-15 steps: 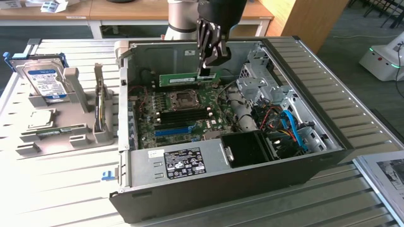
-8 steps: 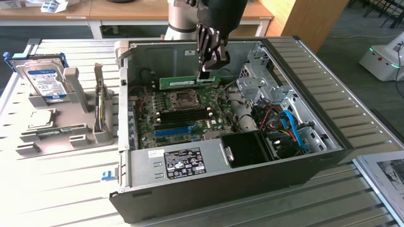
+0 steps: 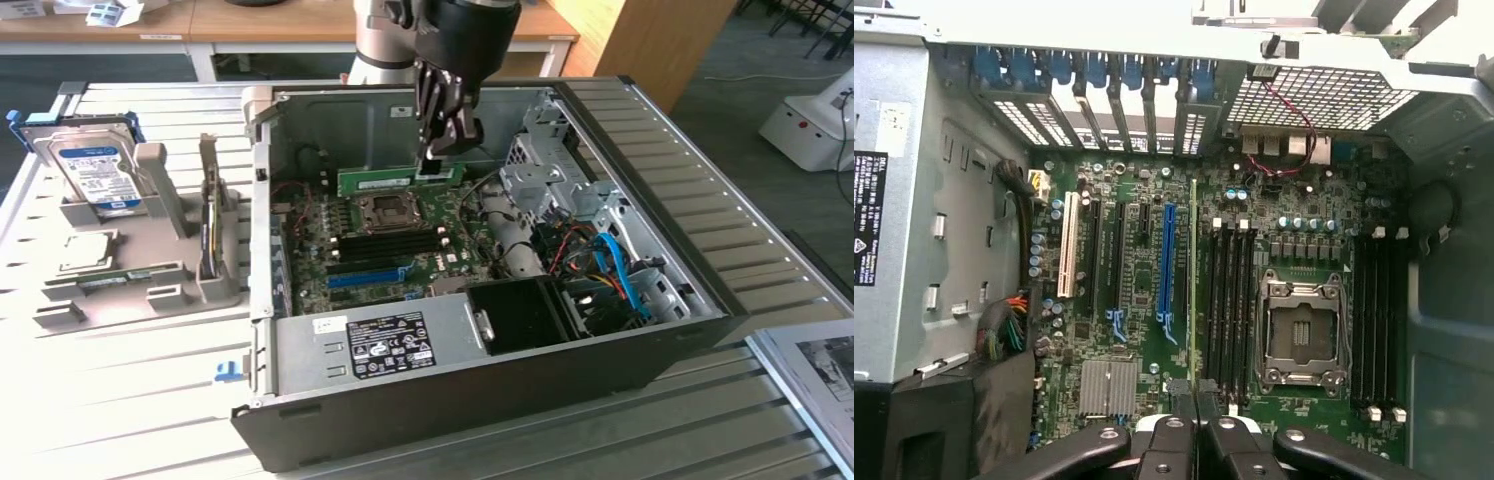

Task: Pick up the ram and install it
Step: 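Pick up the ram and move it above insertion slot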

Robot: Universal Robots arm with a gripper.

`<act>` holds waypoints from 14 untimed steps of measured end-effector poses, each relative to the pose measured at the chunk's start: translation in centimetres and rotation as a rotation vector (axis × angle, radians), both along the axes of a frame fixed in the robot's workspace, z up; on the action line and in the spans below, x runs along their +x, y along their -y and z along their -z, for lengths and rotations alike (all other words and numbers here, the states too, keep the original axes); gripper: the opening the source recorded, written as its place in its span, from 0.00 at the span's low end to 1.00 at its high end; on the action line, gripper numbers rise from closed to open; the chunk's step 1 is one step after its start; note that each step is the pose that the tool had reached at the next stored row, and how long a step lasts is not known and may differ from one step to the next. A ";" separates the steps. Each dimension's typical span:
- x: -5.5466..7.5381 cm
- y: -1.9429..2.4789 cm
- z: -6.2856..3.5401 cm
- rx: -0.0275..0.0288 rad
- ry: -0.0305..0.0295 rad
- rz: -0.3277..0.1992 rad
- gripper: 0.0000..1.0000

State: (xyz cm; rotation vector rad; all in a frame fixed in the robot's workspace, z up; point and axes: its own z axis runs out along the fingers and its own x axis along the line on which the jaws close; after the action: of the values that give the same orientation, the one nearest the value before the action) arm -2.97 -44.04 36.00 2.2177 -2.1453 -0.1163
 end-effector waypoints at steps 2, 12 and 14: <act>0.0 0.00 0.24 0.0000 0.0000 0.000 0.11; 0.0 0.00 1.38 0.0001 0.0000 0.000 0.11; 0.0 0.00 1.61 0.0000 0.0000 0.000 0.11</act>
State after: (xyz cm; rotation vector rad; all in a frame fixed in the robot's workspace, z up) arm -2.97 -44.04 34.39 2.2177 -2.1454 -0.1163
